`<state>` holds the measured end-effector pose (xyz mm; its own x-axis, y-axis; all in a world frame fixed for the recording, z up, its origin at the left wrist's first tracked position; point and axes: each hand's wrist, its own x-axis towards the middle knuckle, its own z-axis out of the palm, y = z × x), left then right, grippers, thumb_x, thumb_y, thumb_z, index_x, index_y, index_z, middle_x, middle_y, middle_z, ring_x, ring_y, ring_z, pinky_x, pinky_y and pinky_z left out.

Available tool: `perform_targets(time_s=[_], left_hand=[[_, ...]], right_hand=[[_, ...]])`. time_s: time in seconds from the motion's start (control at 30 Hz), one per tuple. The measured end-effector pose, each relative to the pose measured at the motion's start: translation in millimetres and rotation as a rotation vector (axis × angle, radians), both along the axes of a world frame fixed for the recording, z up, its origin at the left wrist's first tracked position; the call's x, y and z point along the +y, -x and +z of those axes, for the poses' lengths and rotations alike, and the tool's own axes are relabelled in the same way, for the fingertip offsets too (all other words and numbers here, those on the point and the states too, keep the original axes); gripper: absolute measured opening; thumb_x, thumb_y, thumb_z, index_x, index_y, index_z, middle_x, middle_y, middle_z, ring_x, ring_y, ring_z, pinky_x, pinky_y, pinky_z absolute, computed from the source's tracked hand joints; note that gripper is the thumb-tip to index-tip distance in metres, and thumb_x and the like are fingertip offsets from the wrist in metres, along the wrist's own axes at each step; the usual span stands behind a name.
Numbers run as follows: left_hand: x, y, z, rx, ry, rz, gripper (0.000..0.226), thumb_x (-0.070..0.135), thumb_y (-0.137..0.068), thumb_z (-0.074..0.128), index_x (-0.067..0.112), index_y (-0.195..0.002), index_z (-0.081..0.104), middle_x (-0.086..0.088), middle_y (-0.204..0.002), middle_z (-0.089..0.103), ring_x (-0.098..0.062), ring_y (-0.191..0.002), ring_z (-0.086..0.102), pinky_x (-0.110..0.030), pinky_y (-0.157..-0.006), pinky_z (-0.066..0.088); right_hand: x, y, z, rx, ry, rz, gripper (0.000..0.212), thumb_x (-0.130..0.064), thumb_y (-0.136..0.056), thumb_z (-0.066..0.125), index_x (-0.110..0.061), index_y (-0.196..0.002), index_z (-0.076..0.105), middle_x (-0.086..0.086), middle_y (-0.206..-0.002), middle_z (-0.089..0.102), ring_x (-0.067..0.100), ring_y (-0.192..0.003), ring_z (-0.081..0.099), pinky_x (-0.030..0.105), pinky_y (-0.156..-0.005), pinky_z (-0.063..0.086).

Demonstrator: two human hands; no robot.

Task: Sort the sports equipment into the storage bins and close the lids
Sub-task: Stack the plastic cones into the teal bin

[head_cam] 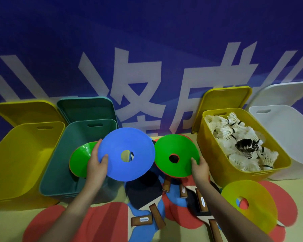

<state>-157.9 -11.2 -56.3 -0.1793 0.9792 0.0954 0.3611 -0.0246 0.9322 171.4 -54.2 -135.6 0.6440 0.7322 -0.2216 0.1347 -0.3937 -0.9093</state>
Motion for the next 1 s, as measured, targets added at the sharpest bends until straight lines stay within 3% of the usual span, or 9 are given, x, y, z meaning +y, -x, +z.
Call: perform_targets(time_s=[0.1, 0.27, 0.37, 0.43, 0.53, 0.63, 0.73, 1.0], left_hand=[[8.6, 20.3, 1.9, -0.034, 0.012, 0.017, 0.055, -0.002, -0.093, 0.046, 0.016, -0.145, 0.036, -0.001, -0.144, 0.042, -0.017, -0.123, 0.045, -0.029, -0.093, 0.037], [23.6, 63.2, -2.5, -0.095, 0.075, 0.053, 0.055, 0.001, -0.093, 0.045, 0.02, -0.144, 0.036, -0.004, -0.139, 0.046, -0.025, -0.123, 0.048, -0.036, -0.092, 0.042], [36.8, 90.9, -4.7, -0.096, 0.101, 0.079, 0.057, 0.001, -0.092, 0.043, 0.02, -0.146, 0.033, -0.008, -0.141, 0.046, -0.03, -0.124, 0.047, -0.04, -0.098, 0.041], [46.7, 107.8, -4.2, -0.077, 0.123, 0.084, 0.059, 0.001, -0.093, 0.041, 0.019, -0.148, 0.028, -0.01, -0.142, 0.045, -0.032, -0.124, 0.047, -0.042, -0.097, 0.041], [59.0, 126.5, -5.2, -0.028, 0.148, 0.05, 0.064, -0.002, -0.092, 0.039, 0.018, -0.15, 0.021, -0.011, -0.145, 0.042, -0.028, -0.112, 0.051, -0.036, -0.083, 0.043], [71.8, 136.7, -14.7, 0.069, 0.202, -0.033, 0.069, -0.005, -0.09, 0.039, 0.016, -0.152, 0.015, -0.012, -0.145, 0.042, -0.023, -0.095, 0.055, -0.032, -0.069, 0.039], [88.9, 140.2, -35.0, 0.146, 0.278, -0.051, 0.073, -0.006, -0.087, 0.042, 0.013, -0.151, 0.016, -0.016, -0.143, 0.045, -0.037, -0.121, 0.05, -0.04, -0.087, 0.045], [128.9, 149.4, -103.9, 0.198, 0.424, -0.118, 0.048, -0.002, -0.088, 0.053, -0.004, -0.134, 0.043, -0.023, -0.137, 0.05, -0.036, -0.123, 0.05, -0.044, -0.103, 0.04]], right_hand=[[7.5, 25.6, 24.9, 0.037, -0.104, -0.044, 0.042, -0.009, -0.096, 0.05, -0.005, -0.137, 0.044, 0.013, -0.129, 0.056, 0.029, -0.121, 0.052, 0.034, -0.097, 0.041], [24.4, 75.7, 45.9, 0.053, -0.2, -0.096, 0.05, -0.003, -0.093, 0.049, -0.007, -0.142, 0.039, 0.013, -0.135, 0.052, 0.03, -0.125, 0.049, 0.036, -0.103, 0.039], [28.8, 110.7, 55.7, 0.082, -0.228, -0.11, 0.046, 0.001, -0.092, 0.048, -0.003, -0.138, 0.042, 0.016, -0.132, 0.054, 0.03, -0.123, 0.049, 0.029, -0.096, 0.037], [32.3, 133.1, 58.8, 0.097, -0.235, -0.105, 0.044, 0.0, -0.091, 0.049, -0.005, -0.134, 0.046, 0.016, -0.129, 0.056, 0.031, -0.12, 0.052, 0.033, -0.095, 0.039], [38.9, 162.9, 62.9, 0.106, -0.244, -0.107, 0.044, 0.001, -0.089, 0.049, -0.005, -0.133, 0.048, 0.017, -0.126, 0.058, 0.032, -0.118, 0.054, 0.037, -0.096, 0.041], [36.9, 192.7, 70.4, 0.111, -0.266, -0.08, 0.045, 0.004, -0.088, 0.046, -0.004, -0.133, 0.048, 0.015, -0.124, 0.058, 0.027, -0.114, 0.054, 0.03, -0.089, 0.04], [27.8, 219.9, 75.1, 0.086, -0.26, -0.03, 0.047, 0.006, -0.087, 0.044, -0.004, -0.133, 0.047, 0.013, -0.122, 0.057, 0.019, -0.108, 0.052, 0.023, -0.083, 0.037], [0.1, 253.4, 78.8, -0.061, -0.216, 0.068, 0.05, 0.0, -0.092, 0.041, -0.011, -0.141, 0.036, 0.004, -0.116, 0.056, 0.015, -0.101, 0.052, 0.017, -0.073, 0.037]])
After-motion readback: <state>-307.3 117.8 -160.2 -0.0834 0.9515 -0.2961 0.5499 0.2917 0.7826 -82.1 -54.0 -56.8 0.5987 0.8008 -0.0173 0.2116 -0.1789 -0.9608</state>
